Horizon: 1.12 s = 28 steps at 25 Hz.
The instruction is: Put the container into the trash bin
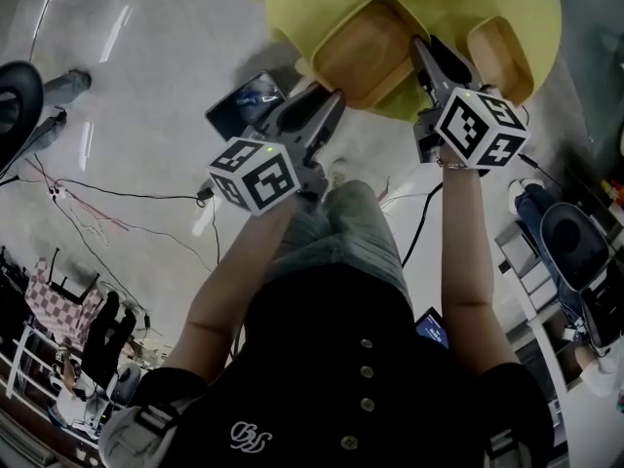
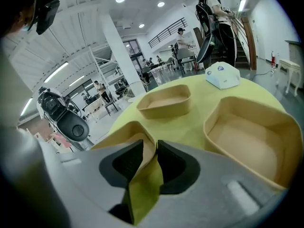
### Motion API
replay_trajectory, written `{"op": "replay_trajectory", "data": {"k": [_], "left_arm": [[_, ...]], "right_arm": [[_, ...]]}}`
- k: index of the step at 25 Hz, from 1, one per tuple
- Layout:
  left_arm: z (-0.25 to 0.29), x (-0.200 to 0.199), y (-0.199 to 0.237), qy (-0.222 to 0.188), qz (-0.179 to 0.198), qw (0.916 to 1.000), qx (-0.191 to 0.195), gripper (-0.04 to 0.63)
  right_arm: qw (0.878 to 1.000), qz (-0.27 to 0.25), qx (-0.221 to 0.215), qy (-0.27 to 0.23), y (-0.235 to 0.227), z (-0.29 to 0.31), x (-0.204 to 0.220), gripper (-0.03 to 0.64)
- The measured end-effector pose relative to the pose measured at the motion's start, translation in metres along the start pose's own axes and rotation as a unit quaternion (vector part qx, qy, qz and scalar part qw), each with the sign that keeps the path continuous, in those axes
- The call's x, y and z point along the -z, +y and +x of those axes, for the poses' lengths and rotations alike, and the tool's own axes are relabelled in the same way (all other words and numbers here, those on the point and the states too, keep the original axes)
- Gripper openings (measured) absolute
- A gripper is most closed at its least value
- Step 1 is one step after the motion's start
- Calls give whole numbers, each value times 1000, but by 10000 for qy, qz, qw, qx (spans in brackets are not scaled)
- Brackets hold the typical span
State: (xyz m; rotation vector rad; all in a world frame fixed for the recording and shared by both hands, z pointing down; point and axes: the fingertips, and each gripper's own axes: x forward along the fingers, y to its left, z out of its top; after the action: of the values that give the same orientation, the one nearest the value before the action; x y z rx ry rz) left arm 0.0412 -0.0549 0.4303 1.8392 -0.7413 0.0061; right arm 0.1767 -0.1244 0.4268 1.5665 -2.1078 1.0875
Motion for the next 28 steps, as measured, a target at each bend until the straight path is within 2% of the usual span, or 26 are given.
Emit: {"op": "replay_trajectory", "data": {"k": [3, 10, 20, 23, 28], "left_arm": [[0, 1, 1, 30, -5, 10000, 17, 103], [0, -7, 6, 11, -91, 9999, 62, 102], [-17, -18, 4, -162, 58, 9999, 7, 103], [-30, -23, 6, -338, 37, 9994, -38, 103], [-57, -32, 16, -891, 57, 9957, -242, 102]], "right_arm": [[10000, -33, 54, -12, -1, -2, 0, 71], [9999, -124, -34, 43, 4, -4, -2, 71], [9997, -171, -191, 49, 20, -19, 5, 71], [9994, -225, -274, 61, 34, -20, 8, 71], [9972, -443, -582, 175, 62, -16, 15, 71]]}}
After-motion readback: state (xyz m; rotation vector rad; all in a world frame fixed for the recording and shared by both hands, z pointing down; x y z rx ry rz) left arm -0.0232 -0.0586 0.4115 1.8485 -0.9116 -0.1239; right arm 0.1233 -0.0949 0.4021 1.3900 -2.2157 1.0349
